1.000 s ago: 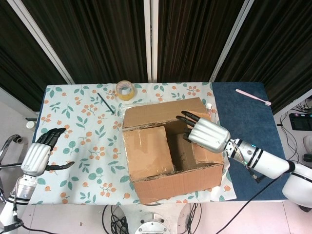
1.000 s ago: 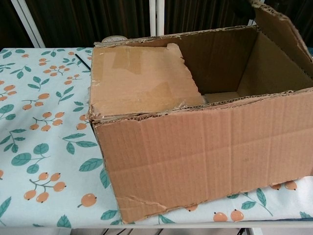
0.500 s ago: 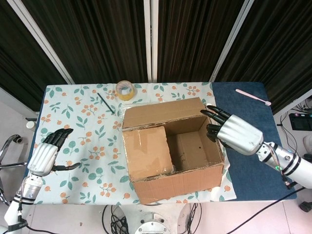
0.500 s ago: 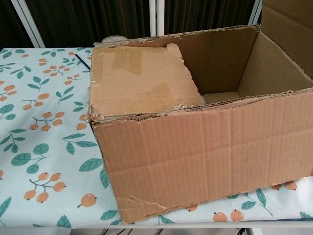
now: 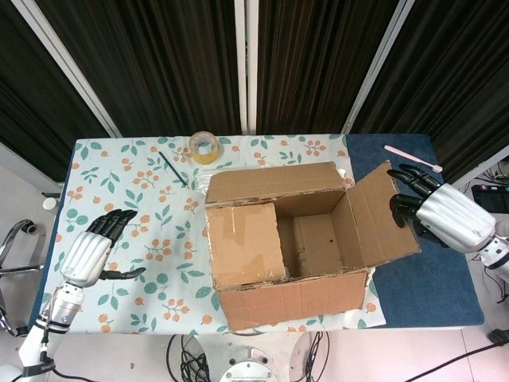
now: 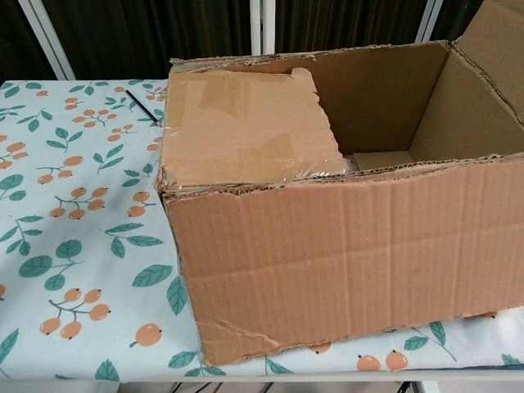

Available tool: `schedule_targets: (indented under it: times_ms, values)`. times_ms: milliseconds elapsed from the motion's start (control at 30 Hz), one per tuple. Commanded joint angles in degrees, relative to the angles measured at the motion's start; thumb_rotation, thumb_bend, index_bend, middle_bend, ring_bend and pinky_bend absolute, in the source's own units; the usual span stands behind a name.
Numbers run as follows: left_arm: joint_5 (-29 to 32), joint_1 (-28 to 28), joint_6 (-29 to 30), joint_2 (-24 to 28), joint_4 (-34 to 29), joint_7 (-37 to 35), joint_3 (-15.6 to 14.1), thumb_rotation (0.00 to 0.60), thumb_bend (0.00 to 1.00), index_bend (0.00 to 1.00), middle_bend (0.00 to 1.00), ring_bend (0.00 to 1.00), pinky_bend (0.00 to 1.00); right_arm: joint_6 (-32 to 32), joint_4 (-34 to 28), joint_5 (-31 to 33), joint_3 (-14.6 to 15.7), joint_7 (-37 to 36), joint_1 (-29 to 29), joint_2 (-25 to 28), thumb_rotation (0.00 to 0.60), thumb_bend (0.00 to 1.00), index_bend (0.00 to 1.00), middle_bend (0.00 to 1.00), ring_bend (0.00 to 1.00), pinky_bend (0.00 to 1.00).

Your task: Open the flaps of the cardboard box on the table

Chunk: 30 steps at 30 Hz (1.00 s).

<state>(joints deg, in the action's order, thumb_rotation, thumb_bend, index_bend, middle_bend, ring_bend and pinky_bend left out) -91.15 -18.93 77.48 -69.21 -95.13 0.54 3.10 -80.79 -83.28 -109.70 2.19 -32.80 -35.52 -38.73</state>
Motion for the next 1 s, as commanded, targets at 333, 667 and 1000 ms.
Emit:
schedule_targets:
  times_ms: [333,667,1000]
  values:
    - [0.4,0.1,0.1,0.1,-0.7,0.8,-0.1,0.365,0.0,0.09,0.12,0.1,0.2,-3.3,5.6,2.7,-0.3,-5.5,4.0,-2.0,0.6,1.0,0.65,0.38,0.0,0.0]
    - [0.3,0.5,1.1,0.4,0.0,-0.5,-0.1,0.365,0.0,0.09,0.12,0.1,0.2,0.3,0.1,2.3,-1.0,1.4,3.4,-3.7,0.6,0.95,0.04,0.14,0.0,0.0]
    - [-0.1,1.3,2.7,0.2,1.9,-2.8,-0.3,0.359,0.0,0.09,0.12,0.1,0.2,8.3,-11.3,2.1,-5.6,22.1,-1.5,-9.6,0.6,0.29,0.0,0.0,0.0,0.0]
